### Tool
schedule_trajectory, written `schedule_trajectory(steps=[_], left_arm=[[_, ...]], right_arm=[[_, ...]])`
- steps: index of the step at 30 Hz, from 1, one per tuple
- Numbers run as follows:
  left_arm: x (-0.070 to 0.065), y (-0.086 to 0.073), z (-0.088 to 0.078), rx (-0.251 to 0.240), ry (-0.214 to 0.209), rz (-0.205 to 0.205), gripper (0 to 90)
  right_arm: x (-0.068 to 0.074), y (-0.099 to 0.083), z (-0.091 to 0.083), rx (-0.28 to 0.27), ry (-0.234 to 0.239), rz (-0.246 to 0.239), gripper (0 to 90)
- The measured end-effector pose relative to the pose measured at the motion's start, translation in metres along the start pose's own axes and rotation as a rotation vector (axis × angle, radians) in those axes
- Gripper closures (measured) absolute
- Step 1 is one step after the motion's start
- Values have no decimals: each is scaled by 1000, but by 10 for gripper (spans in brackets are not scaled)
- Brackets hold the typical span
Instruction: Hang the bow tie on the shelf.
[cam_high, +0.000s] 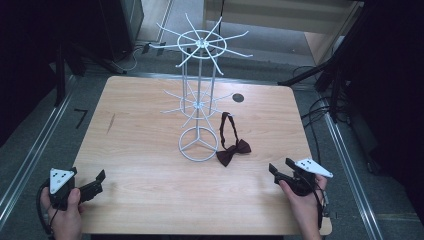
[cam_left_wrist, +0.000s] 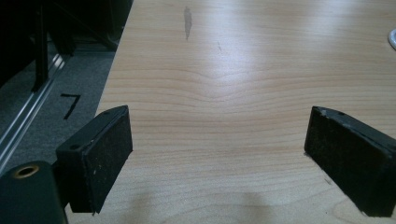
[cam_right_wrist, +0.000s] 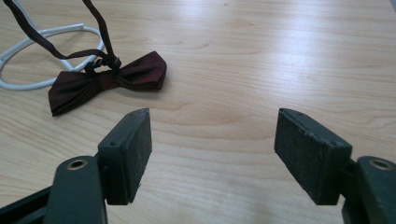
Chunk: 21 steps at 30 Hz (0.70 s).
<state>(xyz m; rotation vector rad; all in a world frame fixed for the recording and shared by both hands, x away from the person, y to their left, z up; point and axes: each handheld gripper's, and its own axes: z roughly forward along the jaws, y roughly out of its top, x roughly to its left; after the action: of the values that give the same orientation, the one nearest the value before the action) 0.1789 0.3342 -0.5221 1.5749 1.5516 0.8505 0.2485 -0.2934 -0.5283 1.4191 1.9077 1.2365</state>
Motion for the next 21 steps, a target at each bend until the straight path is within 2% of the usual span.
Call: schedule_trajectory(steps=[12, 21], left_arm=[[0, 0, 0, 1, -2, 1, 84], [0, 0, 0, 2, 0, 1, 84]], right_arm=[[-18, -17, -19, -19, -19, 26, 263], [-37, -28, -40, -43, -66, 59, 255]])
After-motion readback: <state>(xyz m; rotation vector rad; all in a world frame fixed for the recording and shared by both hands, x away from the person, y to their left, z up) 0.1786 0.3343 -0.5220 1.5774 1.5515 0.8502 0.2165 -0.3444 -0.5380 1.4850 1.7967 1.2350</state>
